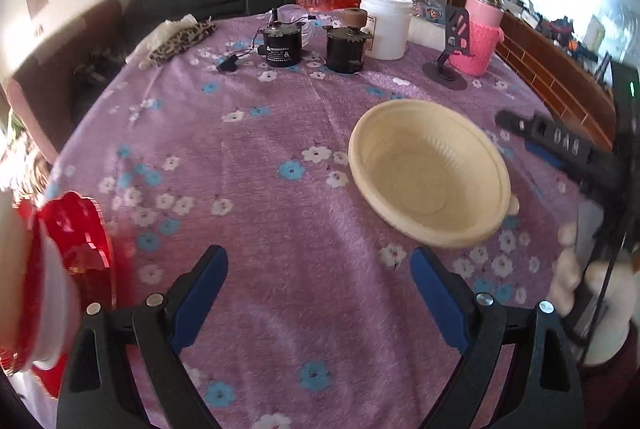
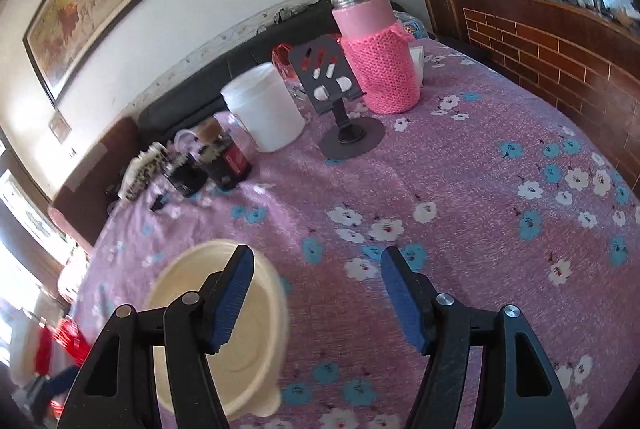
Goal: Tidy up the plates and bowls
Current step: 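Move both grippers to the rim of the small cream bowl, then close both grippers on the cream bowl rim and lift it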
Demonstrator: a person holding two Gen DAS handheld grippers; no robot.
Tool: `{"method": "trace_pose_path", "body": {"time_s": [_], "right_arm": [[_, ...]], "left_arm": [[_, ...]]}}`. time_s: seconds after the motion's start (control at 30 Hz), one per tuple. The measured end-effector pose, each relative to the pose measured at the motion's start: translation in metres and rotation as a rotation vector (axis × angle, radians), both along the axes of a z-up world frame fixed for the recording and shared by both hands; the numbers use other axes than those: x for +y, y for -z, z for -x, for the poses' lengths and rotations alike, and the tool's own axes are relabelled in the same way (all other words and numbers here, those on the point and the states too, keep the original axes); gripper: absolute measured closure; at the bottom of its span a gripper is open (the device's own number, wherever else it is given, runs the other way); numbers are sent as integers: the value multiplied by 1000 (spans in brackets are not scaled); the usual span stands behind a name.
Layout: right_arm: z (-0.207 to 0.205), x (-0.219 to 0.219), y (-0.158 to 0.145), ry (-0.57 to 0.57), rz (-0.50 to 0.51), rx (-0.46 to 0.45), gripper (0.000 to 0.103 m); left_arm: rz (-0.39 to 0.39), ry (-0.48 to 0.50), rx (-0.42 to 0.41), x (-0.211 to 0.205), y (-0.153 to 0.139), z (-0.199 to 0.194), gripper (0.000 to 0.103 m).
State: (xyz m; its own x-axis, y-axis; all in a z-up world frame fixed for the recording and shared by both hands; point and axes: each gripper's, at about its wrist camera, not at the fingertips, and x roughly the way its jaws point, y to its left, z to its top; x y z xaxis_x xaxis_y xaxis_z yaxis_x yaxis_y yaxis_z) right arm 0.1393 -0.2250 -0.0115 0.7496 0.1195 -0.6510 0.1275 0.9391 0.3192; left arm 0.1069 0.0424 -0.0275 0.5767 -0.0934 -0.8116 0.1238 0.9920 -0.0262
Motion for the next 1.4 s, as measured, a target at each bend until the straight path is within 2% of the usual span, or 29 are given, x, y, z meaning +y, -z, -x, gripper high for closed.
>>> {"method": "trace_pose_path", "body": {"time_s": [0.07,0.13,0.33,0.47,0.57,0.63,0.77,0.9,0.97,1.1,1.23,1.33,1.4], "right_arm": [[-1,-2,5,8,30,11,33],[-3,-5,11,-6,6,37,33],[-5,5,20,-73,-13,73,33],[-3,16,19,-114,1,79,33],[-4,24,22,-140,14,95,33],[-6,28,26,-154,27,111,33],[-8,32,33,-173,21,153,33],[-9,33,38,-174,23,173,34],[-10,33,38,-174,28,172,35],[-9,36,38,-181,40,171,38],[-9,41,39,-196,51,173,57],[-8,45,40,-213,55,177,76],[-8,47,40,-216,54,179,78]], "left_arm": [[5,-21,-4,-3,1,-11,11],[53,-18,-4,-7,1,-22,11],[175,-53,96,-14,15,-60,11],[168,-59,105,-22,24,-74,11],[130,-55,101,-30,30,-80,11],[114,-49,99,-32,32,-82,15],[71,-33,113,-37,39,-86,44],[53,-25,128,-40,45,-88,60],[40,-14,120,-44,45,-87,63],[9,10,101,-54,45,-83,64],[-15,22,83,-60,44,-80,64],[-29,33,78,-63,44,-78,76],[-40,39,67,-63,42,-76,78]]}}
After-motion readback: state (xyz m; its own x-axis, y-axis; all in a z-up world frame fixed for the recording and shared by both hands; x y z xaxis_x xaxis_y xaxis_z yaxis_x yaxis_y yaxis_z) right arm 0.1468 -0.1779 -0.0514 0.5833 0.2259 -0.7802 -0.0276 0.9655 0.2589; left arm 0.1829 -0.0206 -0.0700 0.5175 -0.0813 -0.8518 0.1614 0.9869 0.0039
